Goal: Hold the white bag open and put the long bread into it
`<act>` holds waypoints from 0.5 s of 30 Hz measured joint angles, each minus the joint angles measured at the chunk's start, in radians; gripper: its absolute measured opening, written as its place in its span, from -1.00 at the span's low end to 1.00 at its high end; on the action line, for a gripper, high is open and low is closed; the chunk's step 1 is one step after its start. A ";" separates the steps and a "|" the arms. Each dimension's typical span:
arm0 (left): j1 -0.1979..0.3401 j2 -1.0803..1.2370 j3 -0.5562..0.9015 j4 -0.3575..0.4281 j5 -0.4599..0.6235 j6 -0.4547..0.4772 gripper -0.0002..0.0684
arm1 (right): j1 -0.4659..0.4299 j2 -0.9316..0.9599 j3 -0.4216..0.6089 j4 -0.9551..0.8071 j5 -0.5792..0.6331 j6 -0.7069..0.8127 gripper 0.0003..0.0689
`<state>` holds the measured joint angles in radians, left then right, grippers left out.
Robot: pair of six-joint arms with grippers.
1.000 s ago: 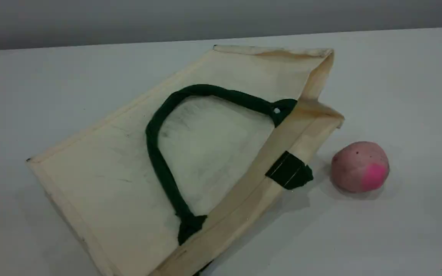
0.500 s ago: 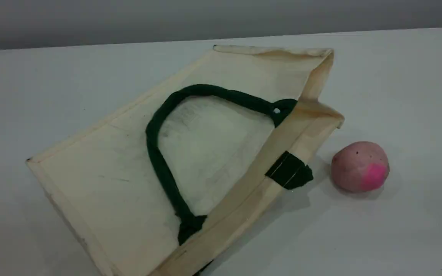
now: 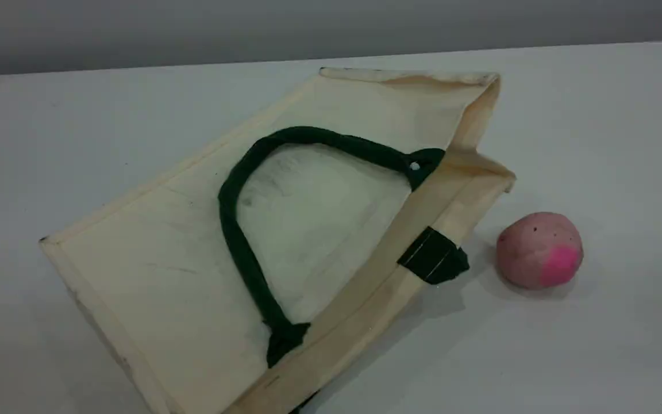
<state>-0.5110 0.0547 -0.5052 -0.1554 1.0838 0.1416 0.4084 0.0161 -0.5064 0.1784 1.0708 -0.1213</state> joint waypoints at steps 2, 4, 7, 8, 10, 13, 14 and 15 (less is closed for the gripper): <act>0.000 0.000 0.000 0.000 0.000 0.000 0.38 | 0.000 0.000 0.000 0.000 0.000 0.000 0.58; 0.000 0.000 0.000 -0.001 0.000 0.000 0.38 | 0.000 0.000 0.000 0.000 0.000 0.000 0.58; 0.000 0.000 -0.001 -0.002 0.001 0.000 0.38 | 0.000 0.000 0.000 0.001 0.000 0.000 0.58; 0.000 0.000 -0.001 -0.003 0.001 0.000 0.38 | 0.000 0.000 0.000 0.001 0.000 0.000 0.58; 0.000 0.000 -0.001 -0.003 0.001 0.000 0.38 | 0.000 0.000 0.000 0.001 0.000 0.000 0.58; 0.000 0.000 -0.001 -0.003 0.001 0.000 0.38 | 0.000 0.000 0.000 0.002 0.000 0.000 0.58; 0.001 0.000 -0.001 -0.003 0.001 0.000 0.38 | -0.005 0.000 0.000 0.003 0.000 0.000 0.58; 0.007 0.000 -0.001 -0.003 0.001 0.000 0.38 | -0.013 0.000 0.000 0.005 0.000 0.000 0.58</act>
<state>-0.5042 0.0547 -0.5062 -0.1583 1.0847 0.1416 0.3953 0.0161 -0.5064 0.1838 1.0708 -0.1213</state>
